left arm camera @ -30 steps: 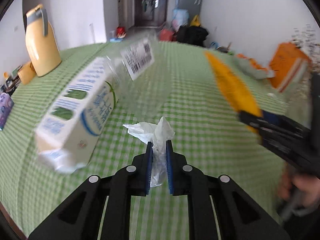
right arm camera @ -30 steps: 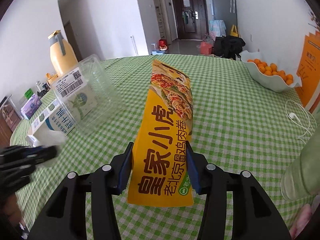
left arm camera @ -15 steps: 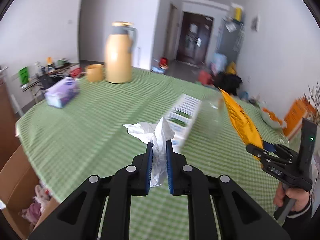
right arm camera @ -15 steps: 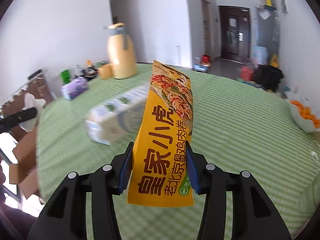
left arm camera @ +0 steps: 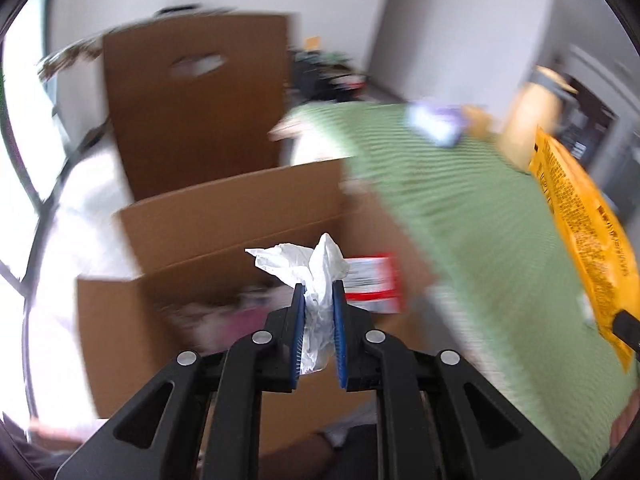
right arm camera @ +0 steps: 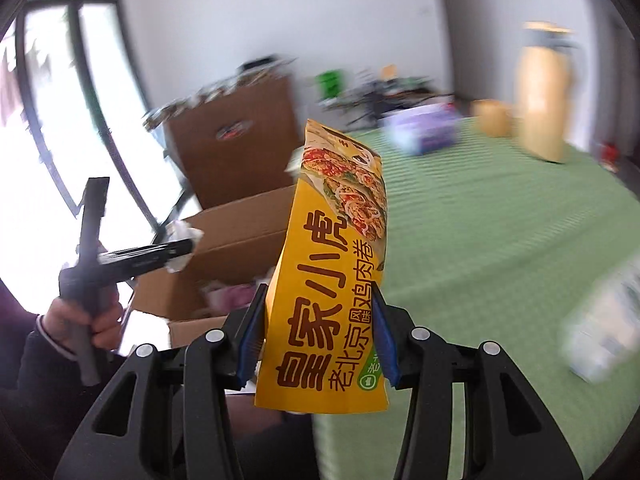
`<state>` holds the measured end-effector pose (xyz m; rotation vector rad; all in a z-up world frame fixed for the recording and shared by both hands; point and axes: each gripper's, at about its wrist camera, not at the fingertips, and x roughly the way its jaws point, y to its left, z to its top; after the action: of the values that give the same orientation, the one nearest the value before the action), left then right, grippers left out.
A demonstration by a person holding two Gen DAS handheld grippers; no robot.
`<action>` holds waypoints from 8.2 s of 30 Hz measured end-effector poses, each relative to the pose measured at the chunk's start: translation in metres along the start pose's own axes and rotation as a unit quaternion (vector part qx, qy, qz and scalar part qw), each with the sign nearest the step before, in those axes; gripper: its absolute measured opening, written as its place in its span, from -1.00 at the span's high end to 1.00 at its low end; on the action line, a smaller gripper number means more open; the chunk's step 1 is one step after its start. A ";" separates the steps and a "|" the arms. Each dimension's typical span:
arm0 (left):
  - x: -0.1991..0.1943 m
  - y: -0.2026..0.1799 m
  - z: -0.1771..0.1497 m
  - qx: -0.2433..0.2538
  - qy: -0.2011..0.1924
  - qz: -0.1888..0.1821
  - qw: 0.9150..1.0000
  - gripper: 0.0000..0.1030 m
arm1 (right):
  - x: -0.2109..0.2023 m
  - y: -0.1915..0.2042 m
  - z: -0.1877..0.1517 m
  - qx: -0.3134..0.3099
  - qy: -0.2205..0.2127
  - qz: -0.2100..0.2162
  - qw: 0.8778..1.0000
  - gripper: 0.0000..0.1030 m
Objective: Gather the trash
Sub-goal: 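Carry the snack box and tissue to the cardboard box and open both tools, then move both tools back over the table toward the milk carton and clear container, then grasp the white milk carton with the left tool while the right grasps the clear plastic container, then carry the milk carton and clear container in both tools to the cardboard box, then lower the carton and container into the box and open both tools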
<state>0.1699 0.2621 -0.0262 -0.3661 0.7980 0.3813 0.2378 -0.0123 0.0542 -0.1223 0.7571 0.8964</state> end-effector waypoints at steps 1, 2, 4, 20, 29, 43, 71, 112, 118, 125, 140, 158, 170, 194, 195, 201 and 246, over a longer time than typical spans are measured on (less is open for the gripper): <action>0.007 0.017 -0.001 -0.013 0.008 0.008 1.000 0.79 | 0.021 0.013 0.007 -0.012 0.016 0.014 1.000 0.09; 0.009 0.029 -0.003 -0.021 0.013 0.012 1.000 0.79 | 0.036 0.022 0.012 -0.022 0.028 0.026 0.999 0.09; 0.019 0.053 -0.007 -0.032 0.021 0.025 0.999 0.79 | 0.077 0.048 0.022 -0.051 0.063 0.057 0.995 0.09; 0.067 0.122 -0.024 -0.073 0.076 0.024 0.994 0.73 | 0.255 0.096 0.032 -0.165 0.213 -0.058 0.961 -0.60; 0.085 0.099 -0.032 -0.061 0.094 0.006 0.994 0.71 | 0.220 0.062 0.052 -0.086 0.141 -0.050 0.985 0.11; 0.060 0.081 -0.026 -0.071 0.071 0.013 0.995 -0.54 | 0.175 0.058 0.047 -0.054 0.118 -0.029 0.991 0.14; -0.029 -0.013 -0.022 0.005 -0.025 0.011 1.000 -0.66 | 0.032 0.007 0.015 0.001 0.015 -0.059 0.998 0.04; 0.055 -0.527 -0.073 0.381 0.021 -0.220 0.898 -0.85 | -0.264 -0.266 -0.195 0.384 -0.160 -0.331 0.847 -0.26; 0.044 -0.525 -0.079 0.378 0.008 -0.238 0.895 -0.50 | -0.255 -0.266 -0.191 0.381 -0.151 -0.335 0.848 -0.28; -0.002 -0.478 -0.080 0.354 -0.037 -0.237 0.904 -0.41 | -0.244 -0.270 -0.194 0.381 -0.139 -0.345 0.846 -0.28; 0.013 -0.389 -0.078 0.267 0.036 -0.157 0.950 -0.53 | -0.222 -0.265 -0.117 0.320 -0.177 -0.304 0.880 -0.66; 0.020 -0.377 -0.064 0.260 0.044 -0.189 0.946 -0.62 | -0.175 -0.306 -0.090 0.356 -0.118 -0.342 0.862 0.11; 0.018 -0.395 -0.067 0.254 0.019 -0.176 0.951 -0.37 | -0.252 -0.284 -0.170 0.369 -0.170 -0.311 0.859 0.54; -0.042 -0.293 -0.026 0.172 -0.054 -0.145 0.973 -0.33 | -0.224 -0.209 -0.123 0.291 -0.167 -0.227 0.914 0.53; -0.044 -0.281 -0.024 0.166 -0.056 -0.140 0.975 -0.33 | -0.213 -0.202 -0.113 0.283 -0.163 -0.218 0.920 0.53; -0.052 -0.167 -0.004 0.093 -0.072 -0.066 0.991 -0.33 | -0.135 -0.149 -0.058 0.223 -0.131 -0.142 0.955 0.53; 0.036 0.094 0.002 -0.080 0.077 0.079 0.991 -0.34 | 0.206 0.072 0.036 0.065 0.127 0.018 0.990 0.38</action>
<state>0.1509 0.3523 -0.0683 -0.4889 0.9543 0.5728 0.2837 0.1838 -0.0371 -0.1077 1.0559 0.8727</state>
